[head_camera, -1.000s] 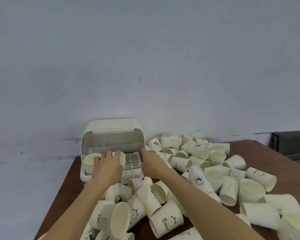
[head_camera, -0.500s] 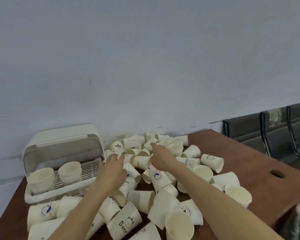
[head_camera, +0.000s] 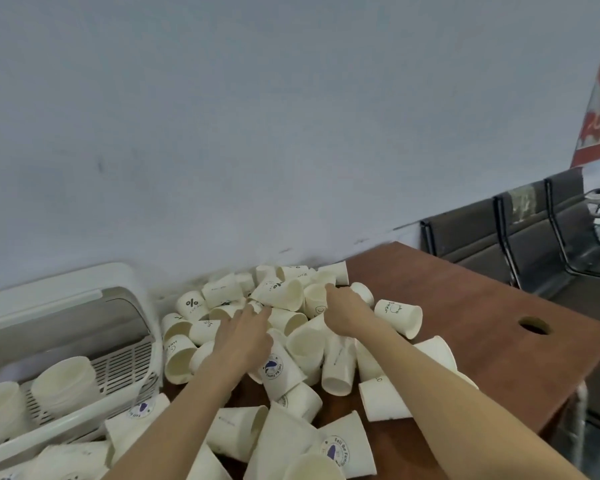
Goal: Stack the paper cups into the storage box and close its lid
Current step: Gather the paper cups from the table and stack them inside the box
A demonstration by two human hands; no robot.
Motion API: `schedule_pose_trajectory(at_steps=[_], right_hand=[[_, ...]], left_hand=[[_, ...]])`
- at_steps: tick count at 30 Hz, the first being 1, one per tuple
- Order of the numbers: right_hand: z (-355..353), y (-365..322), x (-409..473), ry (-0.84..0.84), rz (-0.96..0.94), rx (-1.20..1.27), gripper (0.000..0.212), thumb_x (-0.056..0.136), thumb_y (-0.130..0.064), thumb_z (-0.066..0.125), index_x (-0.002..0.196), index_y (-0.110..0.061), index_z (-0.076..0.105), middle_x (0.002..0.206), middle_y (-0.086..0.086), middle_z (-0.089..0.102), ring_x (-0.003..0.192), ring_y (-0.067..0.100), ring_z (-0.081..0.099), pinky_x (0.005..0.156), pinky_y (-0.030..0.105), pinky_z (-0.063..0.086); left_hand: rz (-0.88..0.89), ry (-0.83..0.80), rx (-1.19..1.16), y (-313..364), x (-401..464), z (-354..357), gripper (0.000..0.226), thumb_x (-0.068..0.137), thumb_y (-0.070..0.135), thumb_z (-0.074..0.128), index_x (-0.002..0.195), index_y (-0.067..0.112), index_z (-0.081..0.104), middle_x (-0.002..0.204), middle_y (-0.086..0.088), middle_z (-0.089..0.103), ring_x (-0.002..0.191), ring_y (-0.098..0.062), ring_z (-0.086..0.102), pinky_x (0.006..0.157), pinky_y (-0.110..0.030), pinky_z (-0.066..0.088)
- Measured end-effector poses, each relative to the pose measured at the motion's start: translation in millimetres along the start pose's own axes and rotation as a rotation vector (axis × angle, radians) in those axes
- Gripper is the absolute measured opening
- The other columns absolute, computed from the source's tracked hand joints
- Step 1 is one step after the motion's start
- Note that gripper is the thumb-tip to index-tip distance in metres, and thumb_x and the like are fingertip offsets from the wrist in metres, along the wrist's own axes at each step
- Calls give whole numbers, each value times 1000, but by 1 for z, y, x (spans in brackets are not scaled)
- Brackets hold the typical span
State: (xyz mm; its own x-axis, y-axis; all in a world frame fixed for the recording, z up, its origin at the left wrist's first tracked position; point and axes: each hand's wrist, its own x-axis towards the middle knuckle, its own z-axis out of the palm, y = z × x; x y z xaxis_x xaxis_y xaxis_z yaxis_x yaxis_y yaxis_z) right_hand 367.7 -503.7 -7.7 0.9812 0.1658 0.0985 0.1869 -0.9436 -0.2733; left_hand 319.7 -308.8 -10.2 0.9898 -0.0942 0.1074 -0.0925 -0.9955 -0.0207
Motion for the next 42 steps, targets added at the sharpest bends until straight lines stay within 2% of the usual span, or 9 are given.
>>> schedule_pose_trajectory(at_steps=[4, 7, 14, 19, 23, 26, 31, 35, 42], right_hand=[[6, 10, 28, -11, 23, -34, 37, 90, -11, 45, 126, -4, 44, 119, 16, 56, 108, 35, 54, 81, 39, 44], [17, 14, 47, -30, 27, -57, 30, 89, -9, 44, 118, -7, 48, 118, 15, 55, 107, 33, 52, 80, 39, 41], [44, 20, 75, -41, 53, -101, 21, 91, -12, 44, 108, -11, 55, 114, 8, 56, 106, 29, 51, 83, 39, 34], [47, 19, 74, 17, 22, -129, 9, 89, -6, 44, 91, -13, 48, 107, 8, 58, 99, 29, 56, 80, 36, 34], [40, 17, 70, 86, -22, -162, 17, 87, -2, 46, 100, -10, 53, 105, 10, 59, 96, 30, 59, 75, 35, 34], [30, 13, 66, 121, -59, -178, 15, 85, 0, 47, 91, -13, 48, 101, 10, 60, 83, 30, 57, 69, 33, 33], [18, 1, 57, 165, -94, -151, 16, 83, 1, 48, 93, -12, 50, 86, 9, 58, 73, 27, 45, 63, 33, 32], [13, -14, 42, 197, -118, -156, 13, 85, -2, 43, 86, -14, 39, 65, 0, 33, 72, 28, 41, 62, 34, 30], [-1, -54, 14, 217, -166, -165, 12, 86, -2, 43, 91, -11, 46, 78, 7, 48, 71, 30, 47, 62, 34, 33]], left_hand=[[23, -31, -31, 5, 34, 5, 47, 89, 22, 40, 135, 31, 42, 122, -5, 49, 114, -31, 48, 92, -45, 42], [56, -27, 44, 12, 57, 9, 52, 91, 18, 39, 142, 28, 38, 125, -8, 50, 116, -30, 49, 96, -42, 39], [74, -48, 189, 21, 95, 21, 48, 90, 11, 40, 135, 24, 42, 119, -7, 52, 111, -29, 50, 93, -41, 36], [83, -76, 271, 19, 106, 29, 42, 87, 8, 43, 127, 21, 46, 116, -7, 54, 112, -27, 49, 93, -41, 35], [104, -18, 269, 15, 105, 27, 25, 86, 4, 43, 106, 16, 53, 108, -6, 60, 102, -25, 55, 87, -36, 37], [93, 49, 299, 12, 102, 20, 26, 82, -2, 45, 98, 15, 55, 101, -6, 63, 95, -25, 58, 79, -33, 35], [82, 132, 313, 3, 88, -1, 27, 80, -3, 51, 99, 16, 55, 98, -5, 63, 91, -25, 58, 75, -30, 30], [90, 182, 300, -6, 69, -18, 22, 84, 4, 57, 102, 16, 55, 99, -5, 64, 96, -25, 59, 82, -32, 34], [11, 250, 285, -42, 27, -35, 20, 89, 7, 45, 102, 17, 57, 96, -4, 66, 93, -26, 61, 77, -33, 33]])
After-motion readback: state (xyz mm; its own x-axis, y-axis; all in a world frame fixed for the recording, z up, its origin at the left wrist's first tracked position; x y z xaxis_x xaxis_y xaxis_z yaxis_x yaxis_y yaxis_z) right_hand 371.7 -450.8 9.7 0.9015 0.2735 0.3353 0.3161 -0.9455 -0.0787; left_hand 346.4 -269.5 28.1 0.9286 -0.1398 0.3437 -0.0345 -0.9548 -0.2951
